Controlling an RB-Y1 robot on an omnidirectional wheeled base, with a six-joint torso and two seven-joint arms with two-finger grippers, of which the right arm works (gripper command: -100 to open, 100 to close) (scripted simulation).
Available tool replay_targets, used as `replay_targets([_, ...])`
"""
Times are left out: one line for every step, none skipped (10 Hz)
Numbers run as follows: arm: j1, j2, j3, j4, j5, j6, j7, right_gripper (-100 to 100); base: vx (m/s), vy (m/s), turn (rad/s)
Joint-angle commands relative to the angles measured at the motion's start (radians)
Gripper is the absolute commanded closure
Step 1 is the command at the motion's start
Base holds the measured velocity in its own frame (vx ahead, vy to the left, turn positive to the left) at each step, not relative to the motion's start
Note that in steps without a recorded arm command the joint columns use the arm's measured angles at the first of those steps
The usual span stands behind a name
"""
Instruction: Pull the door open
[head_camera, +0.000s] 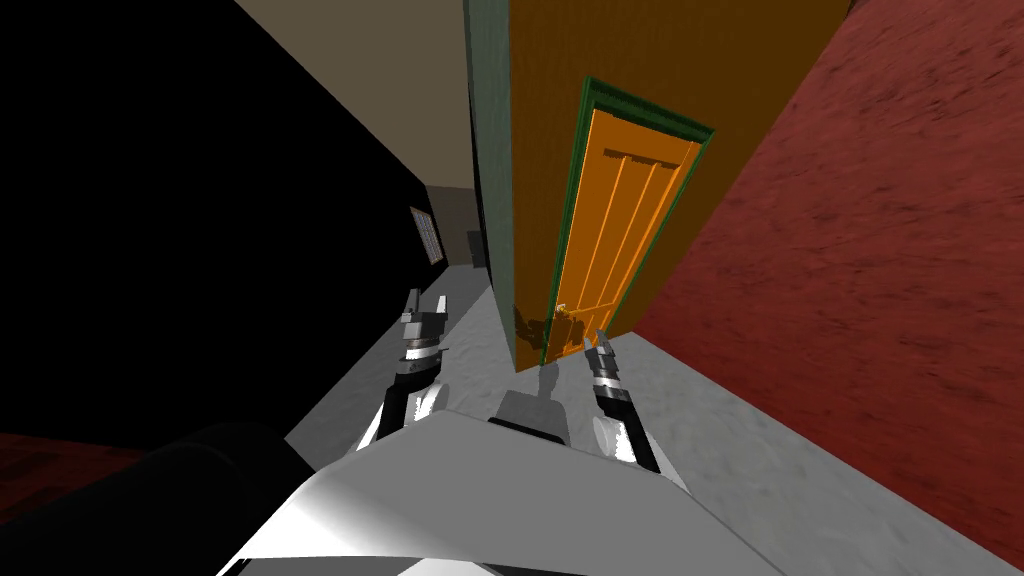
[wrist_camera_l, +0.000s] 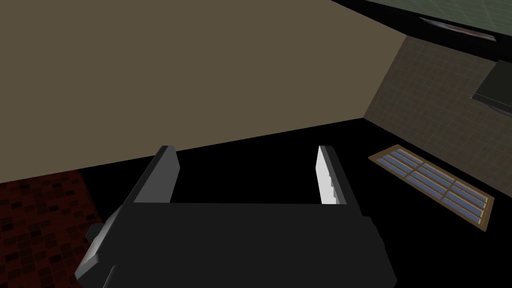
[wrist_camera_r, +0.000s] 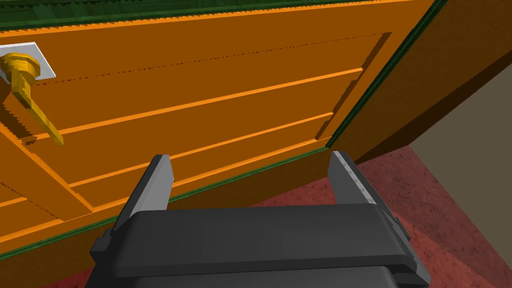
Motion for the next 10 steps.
replay_targets([-0.019, -0.007, 0.002, 0.05, -0.001, -0.014, -0.007, -100, 0.033, -0.065, 0.104])
replay_targets([-0.032, -0.014, 0.004, 0.075, -0.002, -0.025, -0.014, -100, 0.043, -0.082, 0.177])
replay_targets([-0.032, -0.014, 0.004, 0.091, -0.002, -0.025, -0.014, -100, 0.043, -0.068, 0.067])
replay_targets([-0.046, -0.02, 0.006, 0.131, -0.003, -0.036, -0.02, -100, 0.049, -0.071, 0.091])
replay_targets([-0.059, -0.026, 0.009, 0.157, -0.004, -0.047, -0.027, -100, 0.062, -0.095, 0.208])
replay_targets([-0.059, -0.026, 0.009, 0.171, -0.004, -0.047, -0.027, -100, 0.039, -0.078, 0.064])
replay_targets([-0.073, -0.032, 0.011, 0.205, -0.004, -0.058, -0.033, -100, 0.037, -0.077, 0.093])
replay_targets([-0.086, -0.038, 0.013, 0.237, -0.005, -0.069, -0.04, -100, 0.051, -0.095, 0.189])
replay_targets([-0.1, -0.044, 0.015, 0.274, -0.006, -0.08, -0.046, -100, 0.059, -0.12, 0.162])
replay_targets([-0.1, -0.044, 0.015, 0.29, -0.006, -0.08, -0.046, -100, 0.034, -0.086, 0.057])
